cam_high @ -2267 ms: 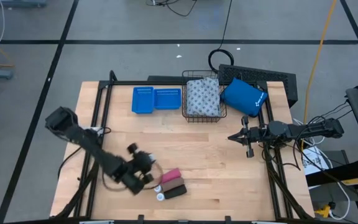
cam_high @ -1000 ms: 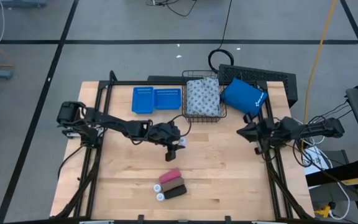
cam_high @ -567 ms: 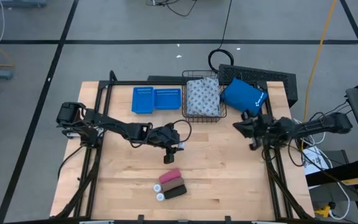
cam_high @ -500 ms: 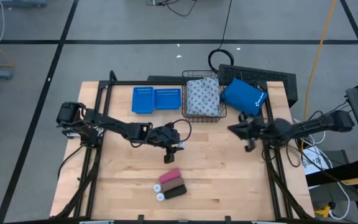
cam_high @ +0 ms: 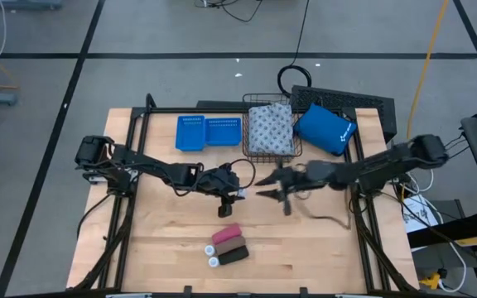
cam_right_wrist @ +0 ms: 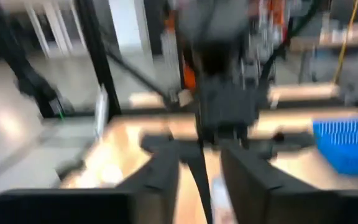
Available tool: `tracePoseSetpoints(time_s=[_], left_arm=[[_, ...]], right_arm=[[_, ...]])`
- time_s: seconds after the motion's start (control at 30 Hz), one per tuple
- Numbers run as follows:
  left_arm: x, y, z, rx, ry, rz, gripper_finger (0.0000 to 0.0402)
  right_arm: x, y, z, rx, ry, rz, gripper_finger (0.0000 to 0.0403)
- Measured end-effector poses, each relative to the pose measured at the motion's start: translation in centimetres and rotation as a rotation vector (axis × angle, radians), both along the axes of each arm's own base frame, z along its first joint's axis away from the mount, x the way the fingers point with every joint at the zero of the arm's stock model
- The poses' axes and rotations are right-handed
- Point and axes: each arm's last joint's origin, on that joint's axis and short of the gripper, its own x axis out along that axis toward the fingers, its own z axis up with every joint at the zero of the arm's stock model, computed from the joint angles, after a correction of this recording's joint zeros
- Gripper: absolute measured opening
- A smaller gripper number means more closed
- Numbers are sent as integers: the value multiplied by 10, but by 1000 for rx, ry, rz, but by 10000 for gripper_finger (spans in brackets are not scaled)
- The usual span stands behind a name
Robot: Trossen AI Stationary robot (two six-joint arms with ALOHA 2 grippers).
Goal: Pick & Place Medicine items
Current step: Put the transparent pill bottle into the right blue bin
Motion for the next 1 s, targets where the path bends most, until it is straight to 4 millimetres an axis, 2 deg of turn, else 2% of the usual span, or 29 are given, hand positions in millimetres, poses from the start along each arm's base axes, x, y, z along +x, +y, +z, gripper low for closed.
tracePoseSetpoints(time_s=[0.2,0.3,0.37,0.47,0.7,1.0], left_arm=[[-1,0,-1,-1,15,2,145],[-1,0,-1,-1,16,2,145],[-1,0,-1,-1,15,2,145],[-1,0,-1,-1,19,2,145],[-1,0,-1,-5,11,5,145],[-1,0,-1,-12,13,11,145]], right_arm=[[40,5,-15,-60,226,2,244],[51,6,-26,-64,231,-4,277],[55,6,-31,-65,218,-28,285],[60,6,-38,-69,217,-56,282],[65,0,-51,-54,246,-78,248],[67,-3,-51,-35,230,-88,186]])
